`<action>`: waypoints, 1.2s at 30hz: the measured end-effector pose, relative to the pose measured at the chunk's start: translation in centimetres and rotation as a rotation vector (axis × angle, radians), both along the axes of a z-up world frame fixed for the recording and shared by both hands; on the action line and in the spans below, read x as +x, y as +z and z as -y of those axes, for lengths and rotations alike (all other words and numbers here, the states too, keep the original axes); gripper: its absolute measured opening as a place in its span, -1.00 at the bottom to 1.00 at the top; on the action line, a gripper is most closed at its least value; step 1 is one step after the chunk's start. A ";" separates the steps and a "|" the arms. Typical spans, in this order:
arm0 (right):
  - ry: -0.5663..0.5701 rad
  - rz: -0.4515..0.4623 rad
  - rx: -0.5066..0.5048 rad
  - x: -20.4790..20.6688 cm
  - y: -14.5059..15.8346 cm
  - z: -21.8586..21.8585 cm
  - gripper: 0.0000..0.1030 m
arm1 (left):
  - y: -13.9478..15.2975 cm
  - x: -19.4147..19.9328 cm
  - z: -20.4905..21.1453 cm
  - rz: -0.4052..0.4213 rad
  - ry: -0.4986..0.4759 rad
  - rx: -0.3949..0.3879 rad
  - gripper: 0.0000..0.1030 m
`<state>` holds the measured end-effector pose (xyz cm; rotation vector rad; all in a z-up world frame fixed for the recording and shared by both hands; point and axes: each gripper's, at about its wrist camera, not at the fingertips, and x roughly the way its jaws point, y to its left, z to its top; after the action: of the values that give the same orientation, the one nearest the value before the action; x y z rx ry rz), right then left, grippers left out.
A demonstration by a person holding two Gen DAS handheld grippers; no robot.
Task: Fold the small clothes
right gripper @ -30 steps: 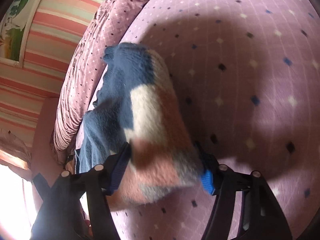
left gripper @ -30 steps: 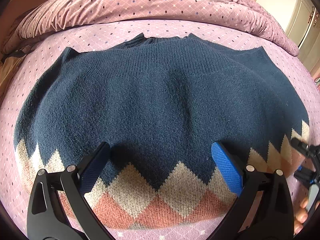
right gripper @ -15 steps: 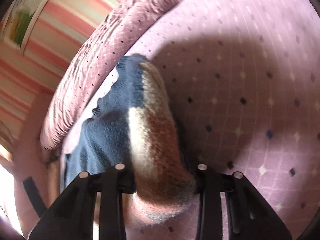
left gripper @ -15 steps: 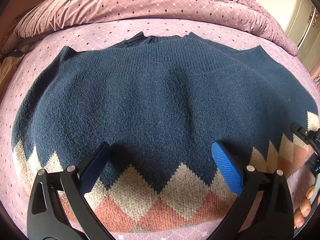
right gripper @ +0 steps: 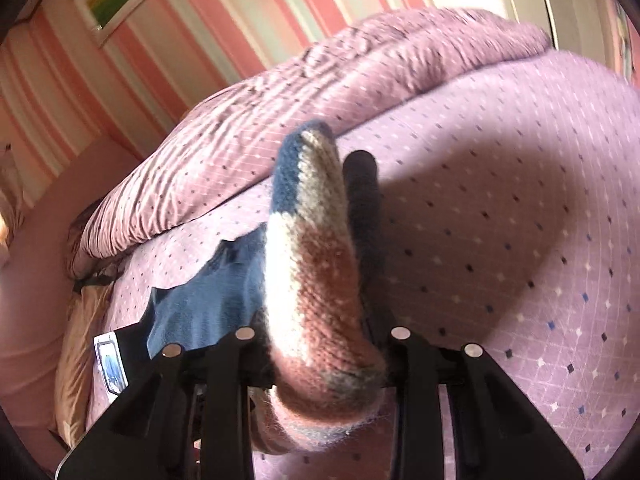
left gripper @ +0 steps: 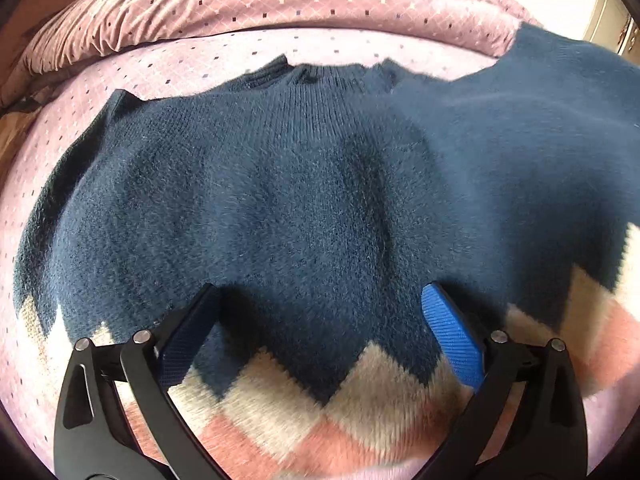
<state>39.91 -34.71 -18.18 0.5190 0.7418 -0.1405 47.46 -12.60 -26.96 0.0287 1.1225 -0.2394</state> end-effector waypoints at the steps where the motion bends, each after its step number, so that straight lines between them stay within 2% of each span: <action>1: 0.006 0.006 -0.021 0.2 0.5 -0.9 -0.41 | 0.6 -0.2 -0.7 0.003 0.002 -0.013 0.86; 4: 0.030 0.014 -0.087 0.6 1.3 -3.3 -0.41 | 2.8 -1.0 -4.3 0.033 0.021 -0.047 0.86; 8: 0.072 0.025 -0.184 1.3 2.0 -7.9 -0.41 | 4.9 -1.3 -11.0 0.101 0.042 -0.003 0.86; 10: 0.097 0.032 -0.228 1.8 2.2 -11.1 -0.41 | 5.1 -0.9 -14.6 0.119 0.063 0.040 0.86; 13: 0.124 0.029 -0.239 2.6 1.8 -14.7 -0.41 | 4.5 0.0 -20.4 0.118 0.116 0.082 0.86; 16: 0.137 0.017 -0.255 3.4 1.3 -17.8 -0.42 | 3.8 0.7 -26.2 0.104 0.192 0.067 0.86; 20: 0.154 -0.006 -0.260 4.4 0.5 -22.3 -0.43 | 3.5 1.2 -30.9 0.101 0.252 0.062 0.86; 29: 0.297 -0.109 -0.324 5.0 -4.3 -32.1 -0.47 | 4.1 1.1 -38.5 0.132 0.337 0.089 0.86; 33: 0.334 -0.136 -0.451 4.2 -7.2 -34.9 -0.45 | 4.0 1.0 -40.6 0.138 0.372 0.098 0.86; 36: 0.366 -0.120 -0.547 3.6 -7.6 -36.1 -0.43 | 3.8 1.0 -41.3 0.138 0.394 0.095 0.86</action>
<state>43.54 1.41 -25.81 -0.1494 0.8625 -0.0285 48.41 28.70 -23.15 -0.0901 0.9787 0.1655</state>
